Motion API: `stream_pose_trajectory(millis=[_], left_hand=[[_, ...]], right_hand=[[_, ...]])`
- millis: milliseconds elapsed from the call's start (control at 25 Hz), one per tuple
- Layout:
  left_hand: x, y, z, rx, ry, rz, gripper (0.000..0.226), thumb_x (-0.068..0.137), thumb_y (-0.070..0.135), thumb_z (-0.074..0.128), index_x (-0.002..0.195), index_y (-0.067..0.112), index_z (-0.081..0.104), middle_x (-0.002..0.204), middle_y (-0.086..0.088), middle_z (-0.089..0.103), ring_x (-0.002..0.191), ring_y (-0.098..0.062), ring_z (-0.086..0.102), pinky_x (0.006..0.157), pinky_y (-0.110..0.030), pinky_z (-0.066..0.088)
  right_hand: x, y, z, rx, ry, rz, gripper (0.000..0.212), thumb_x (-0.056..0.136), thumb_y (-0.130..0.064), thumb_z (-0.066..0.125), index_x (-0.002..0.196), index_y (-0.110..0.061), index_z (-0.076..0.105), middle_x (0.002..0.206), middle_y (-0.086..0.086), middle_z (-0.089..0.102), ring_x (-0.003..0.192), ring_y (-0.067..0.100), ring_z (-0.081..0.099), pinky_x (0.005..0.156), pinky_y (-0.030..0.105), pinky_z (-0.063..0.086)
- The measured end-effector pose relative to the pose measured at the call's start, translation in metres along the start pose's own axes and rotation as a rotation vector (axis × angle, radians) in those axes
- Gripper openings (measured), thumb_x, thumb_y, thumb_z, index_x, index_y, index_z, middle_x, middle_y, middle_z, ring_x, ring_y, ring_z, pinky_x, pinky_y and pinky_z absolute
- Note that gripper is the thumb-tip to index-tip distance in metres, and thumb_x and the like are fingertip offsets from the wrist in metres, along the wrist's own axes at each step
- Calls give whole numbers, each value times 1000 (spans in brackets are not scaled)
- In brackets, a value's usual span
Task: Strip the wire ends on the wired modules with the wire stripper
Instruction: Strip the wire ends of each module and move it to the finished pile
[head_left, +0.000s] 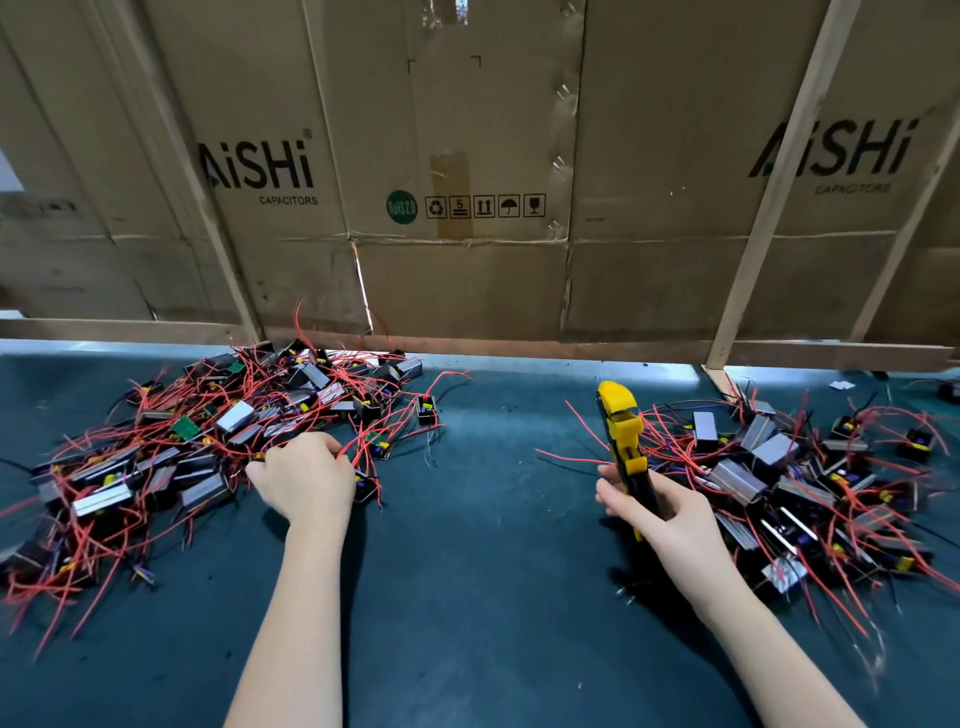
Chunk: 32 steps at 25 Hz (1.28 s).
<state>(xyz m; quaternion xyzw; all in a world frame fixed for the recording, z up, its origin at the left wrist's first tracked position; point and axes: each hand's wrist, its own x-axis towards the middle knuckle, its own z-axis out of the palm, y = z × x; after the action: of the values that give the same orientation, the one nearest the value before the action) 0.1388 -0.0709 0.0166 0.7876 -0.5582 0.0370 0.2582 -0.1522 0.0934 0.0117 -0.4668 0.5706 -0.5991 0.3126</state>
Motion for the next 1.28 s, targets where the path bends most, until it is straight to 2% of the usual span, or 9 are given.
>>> stream_pose_trajectory(millis=[120, 240, 360, 480, 680, 880, 1080, 1160, 1280], left_hand=[[-4, 3, -6, -185, 214, 47, 13, 88, 15, 65, 94, 17, 77, 87, -13, 72, 92, -37, 59, 83, -41, 32], [-16, 22, -18, -739, 396, 390, 11, 85, 6, 72, 93, 9, 77, 90, -8, 71, 85, -30, 65, 81, -39, 47], [-53, 58, -19, -887, 7, 861, 17, 79, -2, 76, 89, 11, 78, 87, 0, 70, 83, -16, 66, 81, -30, 52], [-84, 77, -7, -626, -427, 1133, 21, 78, -2, 70, 90, 12, 79, 92, 0, 72, 90, -16, 65, 86, -31, 50], [-78, 73, -1, -764, -490, 846, 44, 72, -16, 48, 90, 14, 76, 88, 5, 73, 80, -4, 66, 77, -13, 47], [-87, 80, 11, -831, -367, 551, 9, 88, 8, 65, 94, 13, 70, 90, 7, 69, 77, 5, 57, 70, -7, 39], [-95, 92, 19, -878, -577, 460, 16, 85, 13, 73, 101, 15, 72, 85, 7, 73, 82, -5, 66, 73, -8, 43], [-97, 92, 19, -859, -591, 501, 10, 84, 11, 75, 93, 15, 75, 82, 5, 74, 80, -10, 68, 79, -15, 49], [-97, 89, 17, -926, -634, 533, 7, 82, 10, 76, 85, 16, 75, 81, 3, 75, 82, -14, 70, 83, -26, 54]], right_hand=[[1, -1, 0, 22, 35, 15, 51, 62, -50, 75, 90, -7, 74, 84, 16, 69, 77, 14, 59, 83, 36, 47], [3, -2, -3, 131, 61, 68, 47, 63, -47, 74, 98, -16, 75, 79, 3, 71, 73, 14, 64, 79, 31, 54], [7, -2, -6, 177, 95, 117, 42, 70, -42, 73, 98, -11, 74, 76, 6, 71, 71, 16, 63, 74, 31, 54], [9, -3, -10, 187, 117, 147, 31, 77, -37, 71, 97, -14, 74, 76, 10, 70, 71, 19, 64, 71, 31, 54], [6, -5, -12, 132, 22, 124, 49, 63, -42, 74, 106, -17, 72, 86, 5, 74, 78, 17, 68, 82, 33, 54], [7, -9, -21, 171, -164, 219, 60, 64, -42, 71, 120, -20, 66, 106, 7, 75, 103, 27, 69, 99, 36, 45], [7, -3, -8, 130, -7, 156, 42, 78, -40, 68, 104, -7, 68, 79, 7, 65, 75, 24, 62, 77, 36, 49], [5, 2, -6, -53, 149, 20, 22, 86, -34, 71, 88, -13, 65, 72, 0, 61, 72, 22, 56, 70, 33, 48], [8, 13, -15, -818, 450, -292, 31, 78, -41, 77, 79, -17, 57, 70, -1, 59, 70, 28, 57, 66, 39, 43]])
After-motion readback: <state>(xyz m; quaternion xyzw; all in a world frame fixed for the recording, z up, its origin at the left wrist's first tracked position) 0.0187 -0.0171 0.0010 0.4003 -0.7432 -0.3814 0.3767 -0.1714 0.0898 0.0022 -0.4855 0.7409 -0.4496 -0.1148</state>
